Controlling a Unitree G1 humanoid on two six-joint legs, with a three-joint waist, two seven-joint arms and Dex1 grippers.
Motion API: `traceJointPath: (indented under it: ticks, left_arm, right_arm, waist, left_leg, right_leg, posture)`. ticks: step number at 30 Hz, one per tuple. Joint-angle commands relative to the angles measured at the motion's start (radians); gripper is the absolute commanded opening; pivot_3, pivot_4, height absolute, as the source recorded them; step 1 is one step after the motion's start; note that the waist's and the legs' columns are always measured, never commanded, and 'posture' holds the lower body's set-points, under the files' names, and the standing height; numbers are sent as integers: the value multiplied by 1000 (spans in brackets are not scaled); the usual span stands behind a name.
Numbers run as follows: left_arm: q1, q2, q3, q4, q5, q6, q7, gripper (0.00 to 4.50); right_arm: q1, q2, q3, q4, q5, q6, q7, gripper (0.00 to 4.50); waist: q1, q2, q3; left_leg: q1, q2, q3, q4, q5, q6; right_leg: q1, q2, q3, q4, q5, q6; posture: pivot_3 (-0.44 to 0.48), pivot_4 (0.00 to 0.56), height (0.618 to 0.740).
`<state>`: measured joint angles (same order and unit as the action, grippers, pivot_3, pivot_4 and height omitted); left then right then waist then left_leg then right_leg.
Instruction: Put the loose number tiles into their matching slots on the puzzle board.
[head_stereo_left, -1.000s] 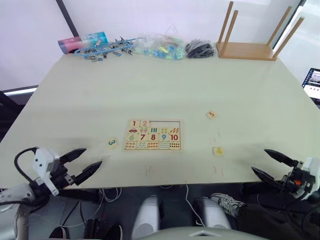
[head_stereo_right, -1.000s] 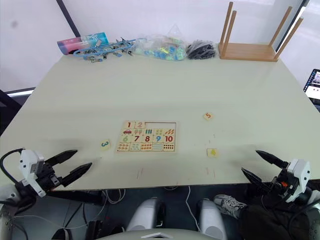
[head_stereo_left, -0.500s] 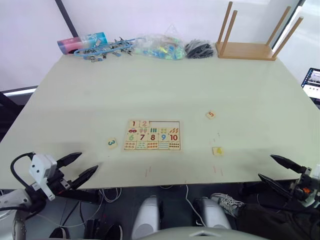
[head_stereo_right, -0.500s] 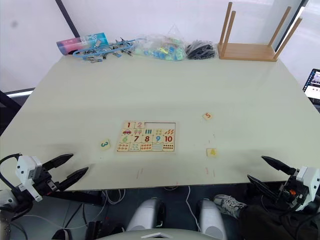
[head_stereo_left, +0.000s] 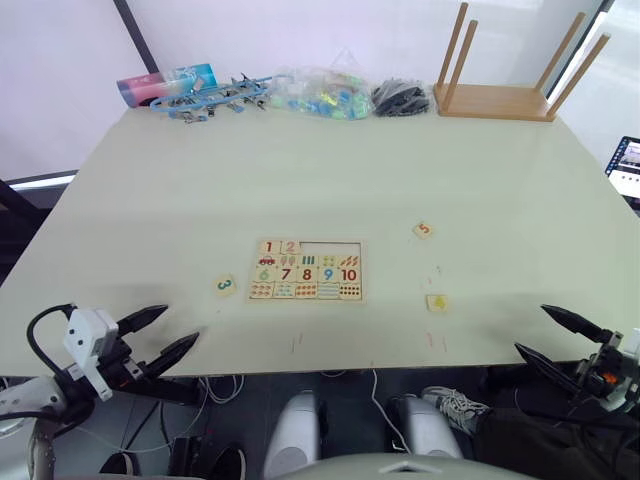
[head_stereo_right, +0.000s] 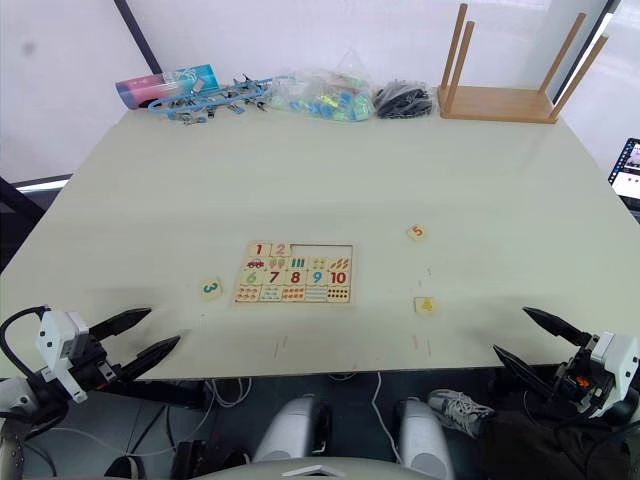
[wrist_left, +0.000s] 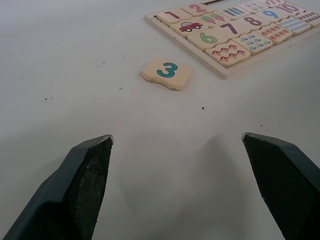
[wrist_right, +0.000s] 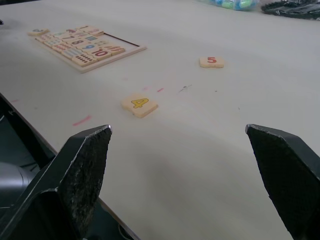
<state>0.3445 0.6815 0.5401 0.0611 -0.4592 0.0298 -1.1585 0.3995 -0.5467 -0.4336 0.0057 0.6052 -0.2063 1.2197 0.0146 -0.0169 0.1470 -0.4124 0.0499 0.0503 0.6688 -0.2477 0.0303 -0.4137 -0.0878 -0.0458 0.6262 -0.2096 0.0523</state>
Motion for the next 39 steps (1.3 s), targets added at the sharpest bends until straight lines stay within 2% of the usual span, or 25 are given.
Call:
traceJointPath:
  ticks: [1, 13, 20, 23, 28, 39]
  left_arm:
    - [4, 14, 10, -8, -17, -24, -12, 4396]
    - [-17, 26, 8, 42, -20, -52, -49, 4396]
    - [-123, 79, -32, 149, -5, -81, -119, 4396]
    - [-188, 107, -66, 212, 12, -98, -144, 4396]
    - [-377, 159, -180, 383, 58, -138, -255, 4396]
    - [-713, 193, -365, 691, 184, -260, -420, 4396]
  right_arm:
    - [-5, 0, -14, -4, 9, -25, 12, 4500]
    - [-18, 8, -10, 28, 8, -43, 33, 4500]
    - [-18, 4, -2, 25, 35, -37, 92, 4500]
    - [-15, 1, 3, 15, 49, -24, 118, 4500]
    - [-25, -17, 38, -21, 75, 1, 188, 4500]
    - [-59, -23, 45, -38, 78, 8, 201, 4500]
  waist:
    - [0, 0, 0]
    - [0, 1, 0]
    - [1, 1, 1]
    - [0, 1, 1]
    - [3, 1, 0]
    - [2, -2, -1]
  left_leg:
    - [0, 0, 0, 0, 0, 0]
    - [0, 0, 0, -1, 0, 0]
    - [0, 1, 0, -1, 0, 0]
    - [-1, 1, 0, -1, 0, 0]
    - [-1, 1, 0, -1, 0, 0]
    - [-2, 2, 0, 0, 2, 4]
  right_leg:
    - [0, 0, 0, 0, 0, 0]
    - [0, 0, 0, 0, 0, 0]
    - [-1, -1, -1, 0, 0, 0]
    - [-1, -1, -2, 0, 0, 0]
    - [-1, 0, -4, -1, 0, 0]
    - [0, 0, -6, -1, 0, -1]
  posture:
    - [0, 150, 737]
    - [0, 150, 737]
    - [0, 150, 737]
    - [0, 150, 737]
    - [0, 150, 737]
    - [0, 150, 737]
